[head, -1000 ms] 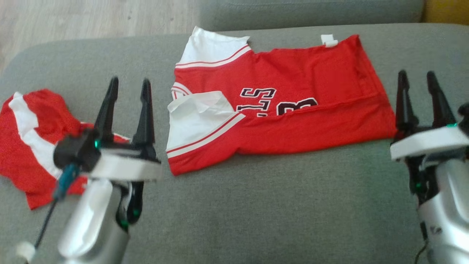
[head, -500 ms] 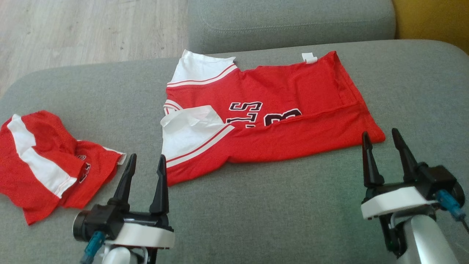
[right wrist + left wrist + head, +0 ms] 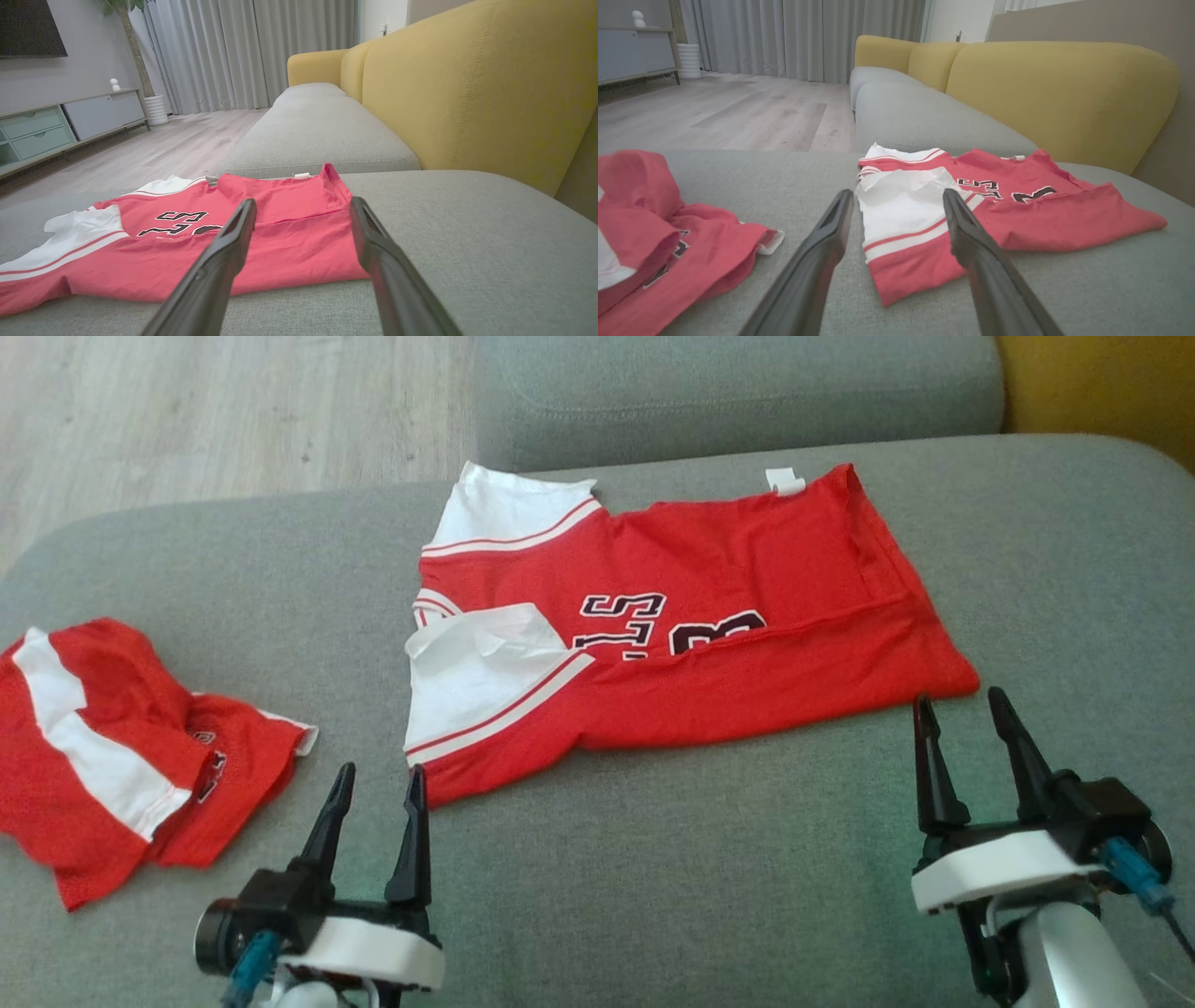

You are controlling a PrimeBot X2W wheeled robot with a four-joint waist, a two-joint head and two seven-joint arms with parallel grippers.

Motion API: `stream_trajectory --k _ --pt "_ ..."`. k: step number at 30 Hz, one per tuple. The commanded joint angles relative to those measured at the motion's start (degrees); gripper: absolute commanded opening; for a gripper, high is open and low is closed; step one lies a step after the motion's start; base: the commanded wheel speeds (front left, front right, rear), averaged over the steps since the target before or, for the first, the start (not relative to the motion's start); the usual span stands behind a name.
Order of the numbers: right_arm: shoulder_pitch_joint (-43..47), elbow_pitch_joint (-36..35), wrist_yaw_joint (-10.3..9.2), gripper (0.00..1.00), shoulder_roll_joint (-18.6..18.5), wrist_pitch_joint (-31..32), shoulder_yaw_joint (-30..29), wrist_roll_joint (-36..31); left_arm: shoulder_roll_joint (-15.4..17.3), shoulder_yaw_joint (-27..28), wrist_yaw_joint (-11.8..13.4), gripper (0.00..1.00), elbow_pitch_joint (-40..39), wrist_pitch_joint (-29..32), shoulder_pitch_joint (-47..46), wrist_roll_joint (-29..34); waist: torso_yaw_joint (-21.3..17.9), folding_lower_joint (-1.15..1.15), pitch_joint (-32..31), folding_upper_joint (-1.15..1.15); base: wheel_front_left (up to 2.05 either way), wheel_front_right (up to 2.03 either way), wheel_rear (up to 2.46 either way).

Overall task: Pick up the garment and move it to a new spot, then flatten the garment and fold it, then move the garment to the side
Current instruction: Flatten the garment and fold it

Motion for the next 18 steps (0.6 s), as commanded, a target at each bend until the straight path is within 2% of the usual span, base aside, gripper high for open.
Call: stream_trajectory --k 1,4,12,18 --pt "-2.42 -1.63 -0.04 1.00 0.09 -0.62 1.46 0.44 -0.05 1.80 -0.14 1.00 -0.57 -0.28 -3.47 0.19 -0.20 0.00 0.71 0.00 0.00 0.00 0.00" --pt "-3.31 -1.61 -0.04 1.00 0.12 -0.62 1.85 0.85 -0.08 0.26 -0.19 1.00 5.12 -0.04 -6.51 -0.02 -0.91 0.00 2.19 0.00 0.00 0.00 0.00" --pt "-5.21 -0.68 -0.04 1.00 0.18 -0.62 2.99 2.14 0.11 -0.10 0.35 1.00 17.15 5.56 -13.94 -1.20 -2.91 0.00 4.12 0.00 0.00 0.00 0.00" --pt "-6.67 -0.21 -0.04 1.00 0.20 -0.62 4.79 1.41 1.24 0.43 1.99 1.00 23.34 9.92 -17.78 -1.43 -4.20 0.00 5.32 0.00 0.00 0.00 0.00"
